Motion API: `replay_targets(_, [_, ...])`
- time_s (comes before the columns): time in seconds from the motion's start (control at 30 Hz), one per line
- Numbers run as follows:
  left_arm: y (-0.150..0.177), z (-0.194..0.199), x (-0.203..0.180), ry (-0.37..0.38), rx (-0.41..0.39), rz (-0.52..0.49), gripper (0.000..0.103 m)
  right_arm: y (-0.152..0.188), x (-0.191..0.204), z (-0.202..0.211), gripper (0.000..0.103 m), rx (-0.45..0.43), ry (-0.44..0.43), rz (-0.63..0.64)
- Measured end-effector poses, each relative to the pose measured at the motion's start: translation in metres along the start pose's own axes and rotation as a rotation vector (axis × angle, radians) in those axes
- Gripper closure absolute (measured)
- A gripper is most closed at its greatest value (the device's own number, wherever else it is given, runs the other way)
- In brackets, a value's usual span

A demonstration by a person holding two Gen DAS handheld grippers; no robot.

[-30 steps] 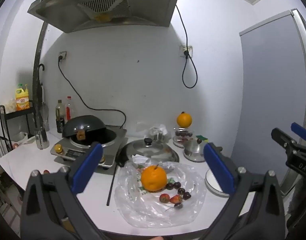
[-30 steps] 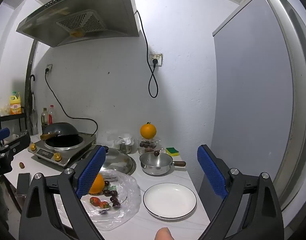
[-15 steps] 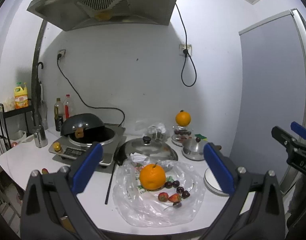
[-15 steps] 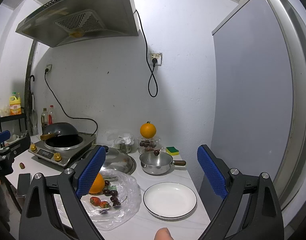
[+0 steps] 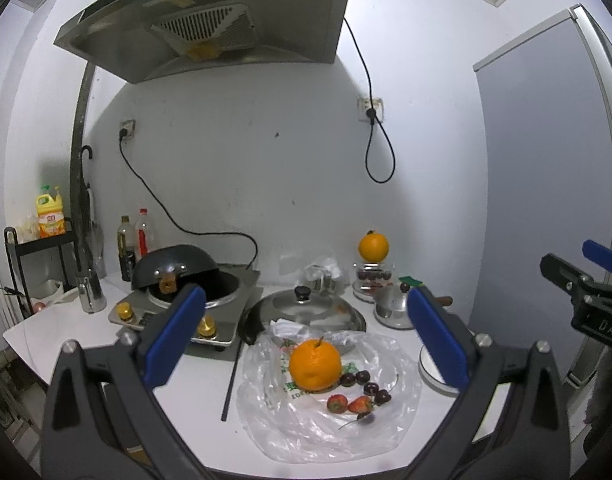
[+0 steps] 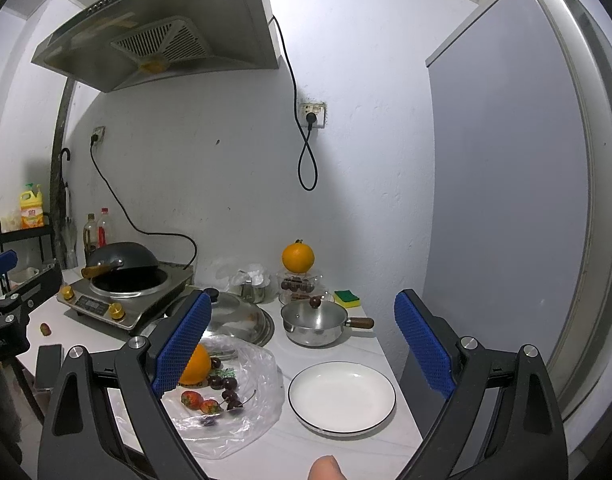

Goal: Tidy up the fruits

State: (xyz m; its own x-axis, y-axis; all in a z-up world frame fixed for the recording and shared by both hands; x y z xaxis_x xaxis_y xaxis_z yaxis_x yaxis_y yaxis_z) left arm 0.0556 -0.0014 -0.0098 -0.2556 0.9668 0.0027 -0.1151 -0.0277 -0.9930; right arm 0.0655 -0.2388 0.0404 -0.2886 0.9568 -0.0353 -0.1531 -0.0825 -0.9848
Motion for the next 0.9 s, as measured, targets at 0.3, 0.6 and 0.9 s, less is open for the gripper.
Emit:
replay_targets(0.3, [0.0005, 0.0002, -0.0019, 0.002, -0.002, -0.004, 0.001, -0.0001, 0.0000, 0.0000, 0.008, 0.000, 0.001, -0.002])
replay_targets(0.6, [-0.0014, 0.0023, -0.0026, 0.002, -0.022, 0.001, 0.001, -0.0001, 0.0008, -0.0007, 0.008, 0.001, 0.000, -0.001])
replay_targets(0.9, [-0.0010, 0.0019, -0.0025, 0.001, -0.025, 0.001, 0.001, 0.0012, 0.0035, -0.0057, 0.008, 0.006, -0.007, 0.000])
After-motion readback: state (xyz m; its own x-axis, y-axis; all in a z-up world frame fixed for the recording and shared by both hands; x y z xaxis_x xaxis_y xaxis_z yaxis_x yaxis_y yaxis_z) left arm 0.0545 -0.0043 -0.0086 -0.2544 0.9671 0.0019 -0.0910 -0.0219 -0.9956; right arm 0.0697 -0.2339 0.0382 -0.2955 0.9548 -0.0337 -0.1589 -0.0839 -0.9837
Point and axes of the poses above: each gripper's, at about its wrist camera, not at the fingertips, and z roughly against the way its jaws point, x to its left, y to its underside, the point moved 6 cm from there along -z, roughly the way its jaws point, and after that the axes turned 13 degrees about -y, right-handed, at the moved point
